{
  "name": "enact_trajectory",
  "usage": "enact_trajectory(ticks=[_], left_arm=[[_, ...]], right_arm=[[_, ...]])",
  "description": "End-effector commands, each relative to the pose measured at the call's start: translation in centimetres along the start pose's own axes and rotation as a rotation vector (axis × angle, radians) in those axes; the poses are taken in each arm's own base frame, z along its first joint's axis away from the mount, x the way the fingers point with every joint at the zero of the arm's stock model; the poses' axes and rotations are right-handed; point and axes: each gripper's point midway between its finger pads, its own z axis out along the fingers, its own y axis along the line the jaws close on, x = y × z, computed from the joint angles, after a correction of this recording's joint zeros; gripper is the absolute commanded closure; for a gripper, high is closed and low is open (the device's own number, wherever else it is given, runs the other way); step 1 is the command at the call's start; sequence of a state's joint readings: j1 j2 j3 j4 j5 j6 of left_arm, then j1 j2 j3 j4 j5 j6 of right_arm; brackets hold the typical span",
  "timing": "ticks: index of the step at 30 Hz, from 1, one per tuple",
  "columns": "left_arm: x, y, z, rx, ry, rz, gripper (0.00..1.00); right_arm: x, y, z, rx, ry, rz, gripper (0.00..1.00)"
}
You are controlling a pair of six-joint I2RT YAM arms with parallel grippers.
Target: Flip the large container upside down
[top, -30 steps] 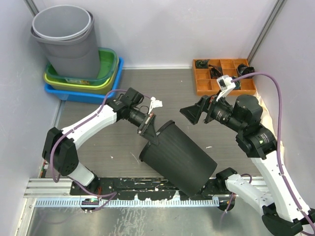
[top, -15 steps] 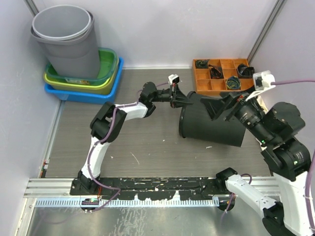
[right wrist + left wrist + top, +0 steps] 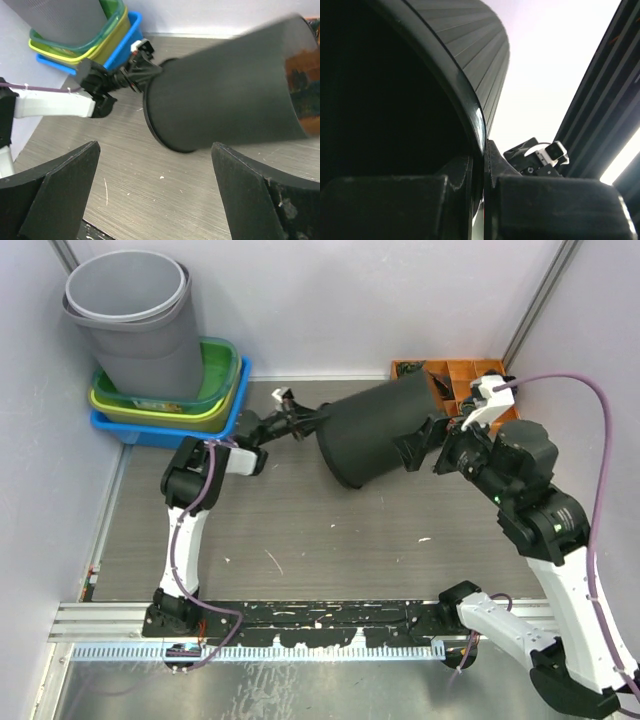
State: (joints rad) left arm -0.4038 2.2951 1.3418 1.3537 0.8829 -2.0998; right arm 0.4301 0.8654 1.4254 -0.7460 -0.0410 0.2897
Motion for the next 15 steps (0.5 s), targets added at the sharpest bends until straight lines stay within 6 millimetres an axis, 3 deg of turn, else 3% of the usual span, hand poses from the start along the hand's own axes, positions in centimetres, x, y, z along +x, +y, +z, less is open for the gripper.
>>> enact_trajectory(ticks=[1, 8, 15], left_arm=[[-2.3, 0.5, -4.2, -0.012, -0.043, -0.132, 1.0], [-2.5, 9.2, -9.0, -0.165, -0.064, -0.217, 1.0], [0.5, 13.9, -11.1, -0.264, 0.0, -0.269, 0.99]], right_arm=[[-1.5, 0.2, 1.3, -0.006, -0.056, -0.008, 0.0], [-0.8, 0.4, 2.7, -0.028, -0.059, 0.009, 0.0], [0.2, 0.5, 3.7, -0.05, -0.05, 0.035, 0.0]])
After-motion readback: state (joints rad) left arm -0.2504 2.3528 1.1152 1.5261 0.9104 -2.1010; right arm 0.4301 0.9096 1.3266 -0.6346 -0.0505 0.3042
